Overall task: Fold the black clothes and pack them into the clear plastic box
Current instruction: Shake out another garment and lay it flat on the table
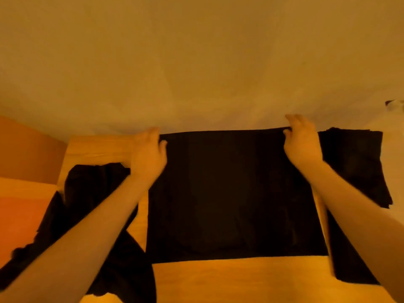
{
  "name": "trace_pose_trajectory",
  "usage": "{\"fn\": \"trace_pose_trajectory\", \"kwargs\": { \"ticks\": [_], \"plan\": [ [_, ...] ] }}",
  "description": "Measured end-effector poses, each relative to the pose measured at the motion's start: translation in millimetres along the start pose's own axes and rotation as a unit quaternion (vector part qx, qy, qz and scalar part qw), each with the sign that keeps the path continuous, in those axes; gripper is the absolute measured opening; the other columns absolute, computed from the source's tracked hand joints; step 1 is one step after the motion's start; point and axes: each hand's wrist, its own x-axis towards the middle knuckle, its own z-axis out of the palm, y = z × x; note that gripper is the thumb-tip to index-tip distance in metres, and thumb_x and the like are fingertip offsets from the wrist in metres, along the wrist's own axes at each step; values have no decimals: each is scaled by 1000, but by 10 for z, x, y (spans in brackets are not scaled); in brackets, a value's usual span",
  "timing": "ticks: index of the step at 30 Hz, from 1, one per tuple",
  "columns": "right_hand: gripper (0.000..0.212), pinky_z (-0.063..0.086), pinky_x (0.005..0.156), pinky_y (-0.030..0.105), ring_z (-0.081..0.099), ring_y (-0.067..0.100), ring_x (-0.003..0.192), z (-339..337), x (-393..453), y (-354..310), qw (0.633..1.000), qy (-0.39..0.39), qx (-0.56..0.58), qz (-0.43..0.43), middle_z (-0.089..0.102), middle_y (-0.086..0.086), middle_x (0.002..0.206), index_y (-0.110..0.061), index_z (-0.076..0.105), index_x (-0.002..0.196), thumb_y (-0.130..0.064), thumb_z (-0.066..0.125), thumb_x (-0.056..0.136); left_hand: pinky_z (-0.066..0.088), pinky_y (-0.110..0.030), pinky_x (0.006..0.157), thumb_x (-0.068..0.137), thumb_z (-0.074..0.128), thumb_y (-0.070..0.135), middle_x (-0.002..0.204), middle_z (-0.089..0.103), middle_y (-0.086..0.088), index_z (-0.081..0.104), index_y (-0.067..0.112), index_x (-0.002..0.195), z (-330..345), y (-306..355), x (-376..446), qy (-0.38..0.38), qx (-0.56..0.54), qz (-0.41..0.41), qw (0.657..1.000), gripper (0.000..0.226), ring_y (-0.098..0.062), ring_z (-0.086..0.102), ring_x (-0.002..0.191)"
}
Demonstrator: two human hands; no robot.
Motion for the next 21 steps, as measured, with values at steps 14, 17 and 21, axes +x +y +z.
{"fn": "trace_pose_trajectory", "kwargs": {
  "ticks": [14,17,21],
  "plan": [
    [73,14,111,43,12,21,140,441,-1593,302,985,-115,-111,-65,19,6,152,-12,20,143,-57,-6,92,24,-51,105,95,15,46,145,37,-16,30,11,141,505,136,-1687,-142,161,51,975,59,-32,30,136],
    [68,13,113,41,11,20,141,327,-1730,220,986,-95,-107,-88,12,2,150,-13,14,142,-57,-2,92,19,-52,111,95,19,46,147,33,-17,28,8,141,425,148,-1815,-121,155,67,978,61,-32,27,138],
    [62,7,115,34,11,14,140,288,-2252,220,973,-119,-123,-156,32,4,146,-14,26,141,-51,3,97,3,-44,113,89,31,44,148,32,-13,27,10,142,367,92,-2306,-146,149,172,963,63,-27,15,141]
  ]
}}
